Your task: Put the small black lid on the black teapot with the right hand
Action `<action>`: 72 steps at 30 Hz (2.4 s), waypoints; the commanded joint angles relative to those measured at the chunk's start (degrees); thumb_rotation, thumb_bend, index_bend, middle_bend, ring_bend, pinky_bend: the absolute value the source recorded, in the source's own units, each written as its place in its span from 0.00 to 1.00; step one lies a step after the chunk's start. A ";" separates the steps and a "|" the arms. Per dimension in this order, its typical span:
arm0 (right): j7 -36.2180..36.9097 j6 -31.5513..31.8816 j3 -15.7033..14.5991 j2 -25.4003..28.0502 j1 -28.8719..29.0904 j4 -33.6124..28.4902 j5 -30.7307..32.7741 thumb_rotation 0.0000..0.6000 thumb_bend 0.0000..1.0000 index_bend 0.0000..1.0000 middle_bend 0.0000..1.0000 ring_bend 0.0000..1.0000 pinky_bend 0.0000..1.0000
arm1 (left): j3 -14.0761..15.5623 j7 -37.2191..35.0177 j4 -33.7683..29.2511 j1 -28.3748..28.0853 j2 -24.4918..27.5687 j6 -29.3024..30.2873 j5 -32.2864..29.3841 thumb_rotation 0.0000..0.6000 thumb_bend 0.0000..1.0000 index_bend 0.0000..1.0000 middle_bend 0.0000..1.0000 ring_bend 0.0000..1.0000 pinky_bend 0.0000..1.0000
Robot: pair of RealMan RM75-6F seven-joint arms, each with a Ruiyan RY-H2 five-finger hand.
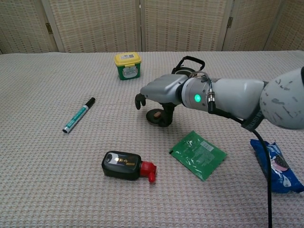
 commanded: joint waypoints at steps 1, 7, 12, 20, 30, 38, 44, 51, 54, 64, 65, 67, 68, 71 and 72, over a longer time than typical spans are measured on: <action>0.15 0.34 -0.19 -0.07 -0.11 0.15 0.11 1.00 0.33 0.22 0.24 0.84 0.76 | -0.10 -0.23 0.11 -0.06 -0.02 -0.06 -0.11 1.00 0.33 0.13 0.09 0.12 0.08; -0.56 0.97 -0.67 -0.40 0.09 0.42 0.49 1.00 0.33 0.22 0.26 0.84 0.76 | -0.08 -0.67 0.37 -0.14 -0.13 -0.15 0.05 1.00 0.33 0.13 0.09 0.12 0.08; -0.95 1.27 -1.02 -0.57 0.09 0.35 0.68 1.00 0.33 0.22 0.26 0.84 0.77 | -0.03 -0.98 0.50 -0.13 -0.14 -0.32 -0.09 1.00 0.33 0.13 0.09 0.12 0.08; -1.86 2.18 -1.42 -1.39 0.06 1.03 1.13 1.00 0.33 0.25 0.28 0.84 0.77 | 0.17 -1.77 0.62 -0.11 0.00 -0.71 -0.23 1.00 0.33 0.13 0.09 0.12 0.08; -2.83 2.60 -1.41 -2.59 0.33 2.38 1.21 1.00 0.33 0.31 0.32 0.85 0.77 | 0.34 -2.26 0.60 0.06 0.28 -0.83 -0.37 1.00 0.33 0.13 0.09 0.12 0.08; -3.42 3.86 -1.40 -3.34 -0.07 3.18 0.49 1.00 0.33 0.40 0.39 0.87 0.80 | 0.37 -2.53 0.82 0.06 0.24 -0.97 -0.45 1.00 0.33 0.13 0.09 0.12 0.08; -3.21 4.50 -0.62 -1.71 -0.42 1.69 0.19 1.00 0.33 0.41 0.39 0.88 0.80 | 0.46 -2.61 0.75 -0.03 0.25 -1.33 -0.56 1.00 0.33 0.13 0.09 0.12 0.08; -1.82 6.36 1.21 3.76 -1.47 -2.02 -0.19 1.00 0.33 0.42 0.40 0.88 0.80 | 0.50 -2.56 0.74 -0.22 0.16 -1.50 -0.24 1.00 0.33 0.13 0.09 0.12 0.08; -1.02 7.08 2.33 6.32 -1.94 -2.55 0.32 1.00 0.33 0.43 0.40 0.88 0.80 | 0.53 -2.37 0.59 -0.36 0.18 -1.61 -0.06 1.00 0.33 0.13 0.09 0.12 0.08; 0.39 5.46 3.97 9.73 -2.15 2.25 2.90 1.00 0.33 0.43 0.40 0.88 0.80 | 0.51 -1.22 -0.18 -0.70 0.04 -2.02 -0.08 1.00 0.33 0.14 0.09 0.12 0.07; 0.61 5.07 4.02 9.55 -2.09 2.96 3.01 1.00 0.33 0.43 0.40 0.88 0.80 | 0.51 -1.08 -0.27 -0.74 0.01 -2.06 -0.09 1.00 0.33 0.14 0.09 0.12 0.07; 1.20 4.34 4.14 8.89 -1.95 4.71 3.05 1.00 0.33 0.43 0.40 0.88 0.80 | 0.55 -0.78 -0.50 -0.77 0.00 -2.14 -0.10 1.00 0.33 0.14 0.09 0.12 0.07; 1.48 4.07 4.20 8.53 -1.90 5.41 3.06 1.00 0.33 0.43 0.40 0.88 0.80 | 0.55 -0.65 -0.57 -0.78 0.01 -2.13 -0.10 1.00 0.33 0.14 0.09 0.12 0.07; 2.12 3.12 4.33 7.18 -1.65 7.79 3.21 1.00 0.33 0.43 0.40 0.88 0.80 | 0.54 -0.44 -0.69 -0.79 -0.02 -2.21 -0.30 1.00 0.33 0.14 0.09 0.12 0.07; 2.18 2.84 4.35 6.72 -1.52 8.67 3.28 1.00 0.33 0.43 0.40 0.88 0.80 | 0.55 -0.33 -0.75 -0.78 0.01 -2.28 -0.41 1.00 0.33 0.14 0.09 0.12 0.07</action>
